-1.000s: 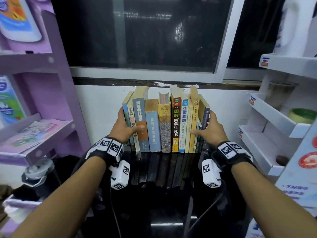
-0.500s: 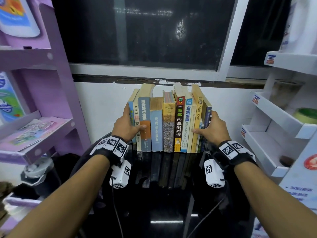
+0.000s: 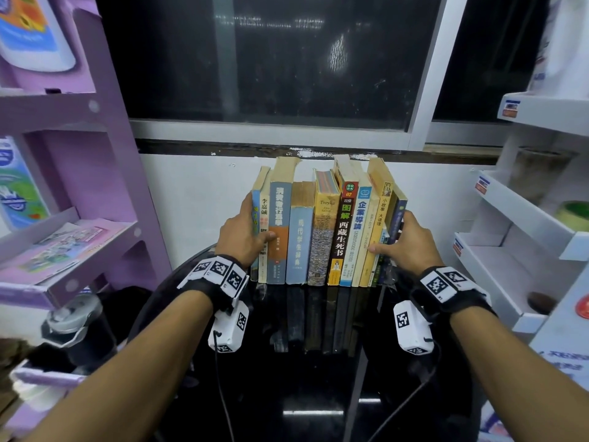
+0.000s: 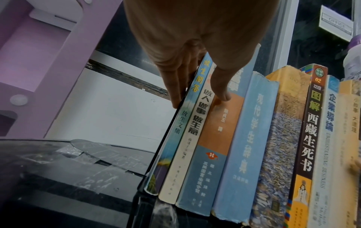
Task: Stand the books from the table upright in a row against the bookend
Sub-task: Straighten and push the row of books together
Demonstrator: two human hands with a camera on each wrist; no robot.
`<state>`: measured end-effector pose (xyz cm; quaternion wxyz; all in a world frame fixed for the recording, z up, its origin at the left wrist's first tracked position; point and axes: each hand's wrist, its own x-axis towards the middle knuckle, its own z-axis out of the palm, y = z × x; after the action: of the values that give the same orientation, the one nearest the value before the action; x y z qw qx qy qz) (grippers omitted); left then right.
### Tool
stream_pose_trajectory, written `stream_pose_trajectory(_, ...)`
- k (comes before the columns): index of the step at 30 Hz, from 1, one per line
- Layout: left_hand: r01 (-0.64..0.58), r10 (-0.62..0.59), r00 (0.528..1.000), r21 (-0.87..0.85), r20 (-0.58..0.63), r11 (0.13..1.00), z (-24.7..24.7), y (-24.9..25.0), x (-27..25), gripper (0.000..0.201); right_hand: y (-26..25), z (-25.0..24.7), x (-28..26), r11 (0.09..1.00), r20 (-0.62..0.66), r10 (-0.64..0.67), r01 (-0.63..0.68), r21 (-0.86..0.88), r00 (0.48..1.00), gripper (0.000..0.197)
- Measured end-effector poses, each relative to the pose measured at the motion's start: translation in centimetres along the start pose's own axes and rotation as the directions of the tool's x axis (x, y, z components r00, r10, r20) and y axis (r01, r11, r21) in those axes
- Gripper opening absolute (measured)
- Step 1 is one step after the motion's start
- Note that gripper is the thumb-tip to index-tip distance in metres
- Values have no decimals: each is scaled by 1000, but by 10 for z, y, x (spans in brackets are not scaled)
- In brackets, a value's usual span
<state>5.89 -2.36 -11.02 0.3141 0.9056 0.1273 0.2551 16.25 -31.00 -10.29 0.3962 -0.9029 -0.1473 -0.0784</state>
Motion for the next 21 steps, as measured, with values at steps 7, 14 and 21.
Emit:
stream_pose_trajectory(7,2,-2,1000,-11,-17,1000,0,-1,-6,80,-3,6,-2,999,-22,-1,0,-34,1000,65)
stream_pose_trajectory(14,14,-15,1000,-31,-22,999,2,-3,-6,81,-8,6,-4,997,-34,-12,9,-76,999,64)
stream_pose_trajectory(21,11,-12,1000,-18,-14,1000,3,-3,-6,83,-8,7,-4,997,-50,-16,12,-79,999,64)
